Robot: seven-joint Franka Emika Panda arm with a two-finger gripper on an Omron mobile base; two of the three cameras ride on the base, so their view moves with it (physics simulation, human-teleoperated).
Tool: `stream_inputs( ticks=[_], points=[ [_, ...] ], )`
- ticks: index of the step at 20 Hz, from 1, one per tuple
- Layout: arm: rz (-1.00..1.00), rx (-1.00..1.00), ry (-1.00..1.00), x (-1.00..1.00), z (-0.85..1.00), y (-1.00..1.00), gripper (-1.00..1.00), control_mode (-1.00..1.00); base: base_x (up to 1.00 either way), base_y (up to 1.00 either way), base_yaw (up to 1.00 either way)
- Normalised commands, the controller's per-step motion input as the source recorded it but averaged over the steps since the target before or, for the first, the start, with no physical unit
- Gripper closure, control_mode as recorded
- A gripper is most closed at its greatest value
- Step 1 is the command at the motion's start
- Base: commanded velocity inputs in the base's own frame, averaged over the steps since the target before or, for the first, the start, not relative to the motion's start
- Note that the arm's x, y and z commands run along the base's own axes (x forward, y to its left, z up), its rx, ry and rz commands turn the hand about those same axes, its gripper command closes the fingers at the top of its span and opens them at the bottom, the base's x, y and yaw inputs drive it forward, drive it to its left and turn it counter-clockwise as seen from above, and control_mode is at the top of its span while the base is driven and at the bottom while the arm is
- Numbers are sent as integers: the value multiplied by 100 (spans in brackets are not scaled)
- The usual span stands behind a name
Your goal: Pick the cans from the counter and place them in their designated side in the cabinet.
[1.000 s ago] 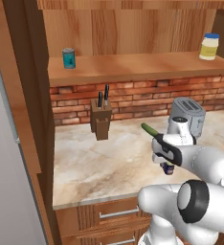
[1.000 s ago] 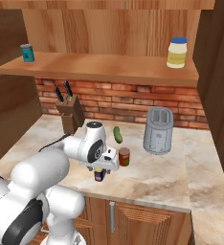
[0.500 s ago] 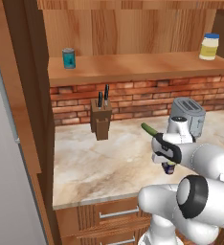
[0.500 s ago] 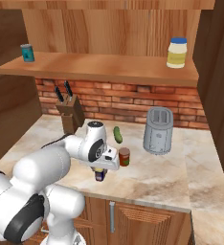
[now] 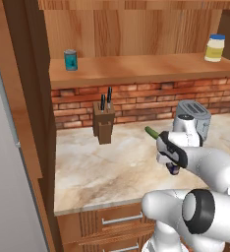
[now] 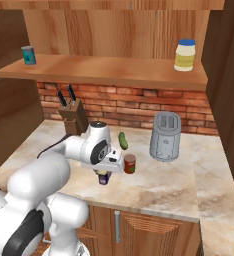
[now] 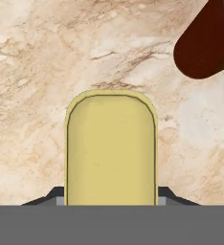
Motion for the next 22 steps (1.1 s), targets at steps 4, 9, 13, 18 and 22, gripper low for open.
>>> stream_inputs(
  ticks=[4,9,13,18,22],
  points=[
    [9,0,-7,-10,46,2,100,-100,0,0,0],
    [11,0,-7,-12,39,9,100,-100,0,0,0],
    [13,0,-8,-14,35,16,100,-100,0,0,0],
    [13,0,-7,-11,36,20,100,-100,0,0,0],
    [12,0,-7,-13,37,21,100,-100,0,0,0]
  ],
)
